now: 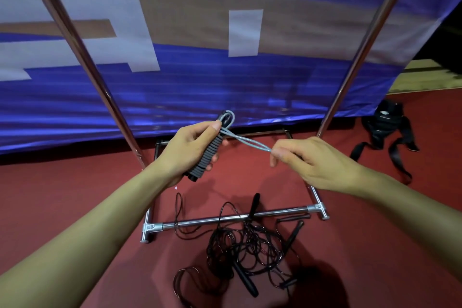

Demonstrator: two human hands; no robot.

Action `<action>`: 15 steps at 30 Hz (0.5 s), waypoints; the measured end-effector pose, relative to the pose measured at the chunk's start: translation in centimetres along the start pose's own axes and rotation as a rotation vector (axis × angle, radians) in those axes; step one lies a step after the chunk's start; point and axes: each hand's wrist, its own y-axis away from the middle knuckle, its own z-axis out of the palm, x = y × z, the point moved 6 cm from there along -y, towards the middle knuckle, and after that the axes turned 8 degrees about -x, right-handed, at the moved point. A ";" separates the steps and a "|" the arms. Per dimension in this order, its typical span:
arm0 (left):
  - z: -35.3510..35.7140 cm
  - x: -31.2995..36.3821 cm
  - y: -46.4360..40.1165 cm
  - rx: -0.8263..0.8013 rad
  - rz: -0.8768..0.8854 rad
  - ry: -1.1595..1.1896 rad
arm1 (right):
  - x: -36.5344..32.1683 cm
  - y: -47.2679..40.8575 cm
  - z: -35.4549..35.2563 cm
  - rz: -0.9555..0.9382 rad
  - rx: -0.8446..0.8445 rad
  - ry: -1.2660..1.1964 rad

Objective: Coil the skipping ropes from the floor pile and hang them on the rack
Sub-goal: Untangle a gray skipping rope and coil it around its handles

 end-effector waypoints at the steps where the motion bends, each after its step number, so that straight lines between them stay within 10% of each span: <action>1: -0.1 0.0 0.1 0.010 -0.002 -0.018 | 0.1 0.1 -0.1 -0.002 -0.013 0.034; 7: 0.2 -0.3 1.5 0.004 -0.016 -0.136 | 1.1 0.8 0.0 0.045 -0.056 0.387; 15: 1.6 0.1 3.8 0.039 -0.016 -0.213 | 0.8 2.9 1.4 0.107 -0.174 0.107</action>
